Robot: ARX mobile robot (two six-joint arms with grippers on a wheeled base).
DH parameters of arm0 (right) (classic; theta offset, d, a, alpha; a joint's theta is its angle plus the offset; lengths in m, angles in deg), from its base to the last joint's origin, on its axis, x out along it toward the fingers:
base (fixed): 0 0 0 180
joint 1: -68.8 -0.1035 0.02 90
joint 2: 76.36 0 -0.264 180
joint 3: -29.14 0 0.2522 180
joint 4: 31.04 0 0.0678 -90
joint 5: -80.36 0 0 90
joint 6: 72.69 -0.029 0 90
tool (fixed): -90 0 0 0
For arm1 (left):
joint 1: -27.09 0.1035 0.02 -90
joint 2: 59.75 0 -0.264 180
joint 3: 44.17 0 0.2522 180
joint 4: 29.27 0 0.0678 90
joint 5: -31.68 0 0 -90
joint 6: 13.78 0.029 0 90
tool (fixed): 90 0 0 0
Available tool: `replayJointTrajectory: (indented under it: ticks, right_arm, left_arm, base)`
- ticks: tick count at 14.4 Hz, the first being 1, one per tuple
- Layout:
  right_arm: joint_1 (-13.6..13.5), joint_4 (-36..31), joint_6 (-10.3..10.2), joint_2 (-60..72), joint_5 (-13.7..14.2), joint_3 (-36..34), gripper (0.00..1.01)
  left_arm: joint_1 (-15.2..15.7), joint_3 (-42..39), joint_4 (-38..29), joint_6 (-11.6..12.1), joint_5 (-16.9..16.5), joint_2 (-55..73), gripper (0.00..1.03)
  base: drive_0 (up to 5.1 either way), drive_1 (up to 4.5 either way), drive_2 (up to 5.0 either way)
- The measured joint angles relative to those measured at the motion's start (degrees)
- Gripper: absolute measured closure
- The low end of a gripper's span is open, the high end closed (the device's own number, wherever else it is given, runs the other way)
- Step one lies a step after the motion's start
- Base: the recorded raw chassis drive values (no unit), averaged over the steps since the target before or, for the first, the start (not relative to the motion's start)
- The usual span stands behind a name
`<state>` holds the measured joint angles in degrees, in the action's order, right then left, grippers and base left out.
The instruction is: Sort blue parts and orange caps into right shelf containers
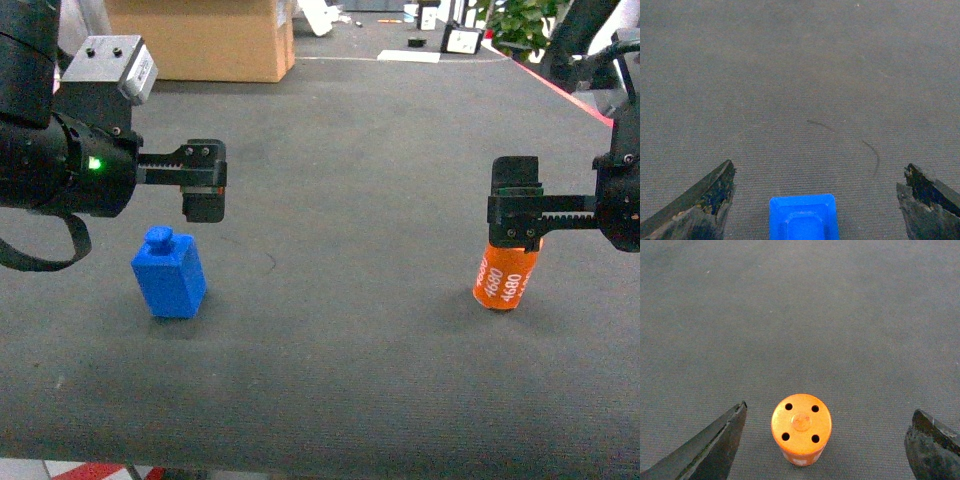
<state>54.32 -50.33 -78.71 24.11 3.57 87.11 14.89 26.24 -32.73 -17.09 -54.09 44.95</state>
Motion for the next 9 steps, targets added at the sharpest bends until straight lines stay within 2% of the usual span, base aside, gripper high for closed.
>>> replayJointTrajectory:
  ticks: [9]
  right_arm:
    - [1.5, 0.6, -2.1, 12.0, -0.9, 8.1, 0.03]
  left_arm:
    - [-0.1, 2.6, 2.4, -0.4, -1.1, 5.1, 0.05]
  base:
    - [0.0, 0.00, 0.0]
